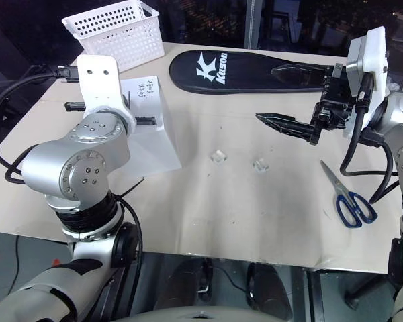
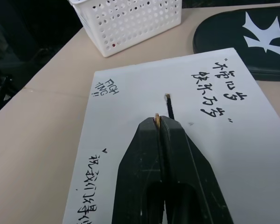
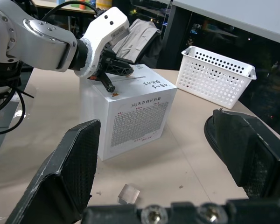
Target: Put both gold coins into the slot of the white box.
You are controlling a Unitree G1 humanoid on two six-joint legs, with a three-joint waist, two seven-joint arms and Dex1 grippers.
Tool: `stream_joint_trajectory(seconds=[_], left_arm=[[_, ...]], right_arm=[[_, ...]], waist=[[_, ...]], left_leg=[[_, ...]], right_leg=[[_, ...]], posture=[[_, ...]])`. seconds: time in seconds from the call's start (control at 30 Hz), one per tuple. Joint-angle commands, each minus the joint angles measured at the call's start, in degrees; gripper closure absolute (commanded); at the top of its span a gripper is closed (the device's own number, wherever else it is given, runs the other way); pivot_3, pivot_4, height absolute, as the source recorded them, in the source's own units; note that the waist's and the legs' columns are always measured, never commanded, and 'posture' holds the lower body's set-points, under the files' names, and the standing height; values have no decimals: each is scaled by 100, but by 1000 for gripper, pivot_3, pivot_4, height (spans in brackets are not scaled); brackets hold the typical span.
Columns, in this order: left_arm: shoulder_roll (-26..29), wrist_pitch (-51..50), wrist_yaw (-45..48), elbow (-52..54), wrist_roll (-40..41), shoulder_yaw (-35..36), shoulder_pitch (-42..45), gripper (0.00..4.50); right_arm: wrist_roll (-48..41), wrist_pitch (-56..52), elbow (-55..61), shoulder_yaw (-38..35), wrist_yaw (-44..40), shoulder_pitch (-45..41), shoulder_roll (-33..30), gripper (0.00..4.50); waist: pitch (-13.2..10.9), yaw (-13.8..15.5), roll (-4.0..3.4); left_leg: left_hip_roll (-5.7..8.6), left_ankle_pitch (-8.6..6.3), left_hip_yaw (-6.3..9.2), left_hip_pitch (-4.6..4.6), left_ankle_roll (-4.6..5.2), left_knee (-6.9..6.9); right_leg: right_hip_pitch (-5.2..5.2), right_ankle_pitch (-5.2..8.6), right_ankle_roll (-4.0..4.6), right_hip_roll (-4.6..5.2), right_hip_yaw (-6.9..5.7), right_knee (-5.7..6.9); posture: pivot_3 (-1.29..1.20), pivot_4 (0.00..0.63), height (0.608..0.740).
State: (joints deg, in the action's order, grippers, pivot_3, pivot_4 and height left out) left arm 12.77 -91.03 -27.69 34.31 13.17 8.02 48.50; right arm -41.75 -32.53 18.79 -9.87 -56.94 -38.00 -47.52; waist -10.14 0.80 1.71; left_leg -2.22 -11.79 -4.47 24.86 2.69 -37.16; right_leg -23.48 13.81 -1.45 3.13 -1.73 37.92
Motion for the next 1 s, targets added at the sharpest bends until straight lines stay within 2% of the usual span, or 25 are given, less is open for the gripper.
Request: stream_joint_trajectory(seconds=[0.03, 0.67, 1.0], left_arm=[[-112, -117, 314, 109, -193, 18, 70, 4500], [-550, -147, 961, 43, -996, 98, 198, 4500], [-910, -147, 857, -119, -1615, 265, 332, 4500]], right_arm=[[-46, 57, 135, -204, 1, -23, -105, 354], [-107, 72, 157, -262, -122, 137, -208, 354], [-195, 62, 97, -278, -256, 152, -290, 354]], waist=[[0, 0, 0], [1, 3, -2], [0, 2, 0]], left_leg=[[0, 0, 0, 0, 0, 0], [0, -1, 2, -1, 2, -1], [1, -6, 6, 2, 11, -3]], right_leg=[[0, 0, 0, 1, 0, 0], [1, 0, 0, 2, 8, 2], [1, 0, 0, 1, 7, 2]], posture=[[0, 150, 740], [0, 150, 740], [0, 150, 740]])
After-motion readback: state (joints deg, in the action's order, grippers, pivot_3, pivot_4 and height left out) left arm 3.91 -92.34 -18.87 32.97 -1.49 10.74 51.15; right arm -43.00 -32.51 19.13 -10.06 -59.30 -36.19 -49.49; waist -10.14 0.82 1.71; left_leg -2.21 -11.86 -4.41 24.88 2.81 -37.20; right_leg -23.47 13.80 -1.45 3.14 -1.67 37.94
